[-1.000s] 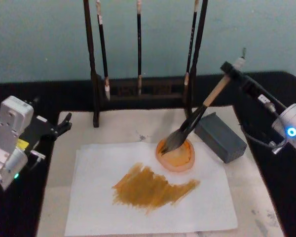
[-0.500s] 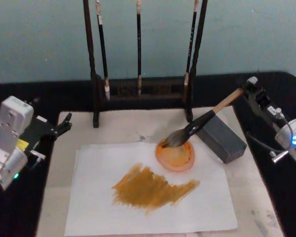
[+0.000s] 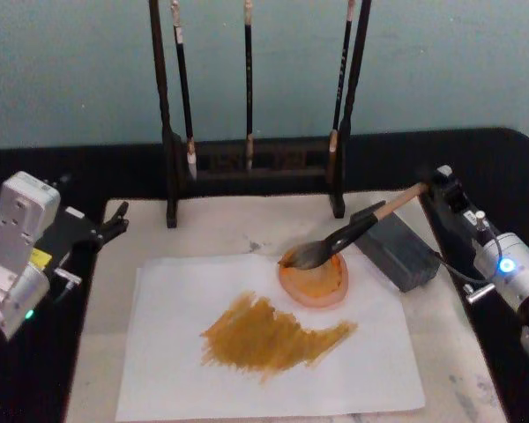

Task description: Pick up the brush from the inkstone, write on the paper, then place the brush back to its original position.

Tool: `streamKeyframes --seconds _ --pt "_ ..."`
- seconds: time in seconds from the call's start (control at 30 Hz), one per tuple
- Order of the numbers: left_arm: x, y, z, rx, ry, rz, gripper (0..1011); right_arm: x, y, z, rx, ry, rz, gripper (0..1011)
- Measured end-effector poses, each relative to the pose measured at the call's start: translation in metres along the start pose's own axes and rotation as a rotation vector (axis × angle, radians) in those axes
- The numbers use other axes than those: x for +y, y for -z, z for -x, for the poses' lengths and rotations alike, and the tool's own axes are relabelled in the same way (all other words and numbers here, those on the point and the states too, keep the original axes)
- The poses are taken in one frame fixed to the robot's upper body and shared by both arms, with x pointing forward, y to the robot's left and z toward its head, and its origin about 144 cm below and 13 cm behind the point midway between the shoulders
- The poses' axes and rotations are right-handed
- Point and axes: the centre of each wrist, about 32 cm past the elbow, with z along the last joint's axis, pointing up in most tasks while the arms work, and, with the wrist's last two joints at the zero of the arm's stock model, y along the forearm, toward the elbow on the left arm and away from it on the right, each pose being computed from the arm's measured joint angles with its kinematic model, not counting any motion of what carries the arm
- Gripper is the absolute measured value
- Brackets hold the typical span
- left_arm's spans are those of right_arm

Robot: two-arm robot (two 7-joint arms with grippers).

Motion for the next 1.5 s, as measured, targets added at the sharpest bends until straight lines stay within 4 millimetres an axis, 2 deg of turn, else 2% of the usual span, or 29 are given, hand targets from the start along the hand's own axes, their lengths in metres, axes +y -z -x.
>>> streamKeyframes --seconds 0.57,1.5 --pt "0.000 0.000 0.000 0.000 0.000 0.000 1010 0.008 -0.001 -0.011 0.018 0.031 0.015 160" --pt "0.000 0.000 0.000 0.000 0.000 0.000 1010 0.014 -0.004 -0.014 -0.005 0.031 0.027 160"
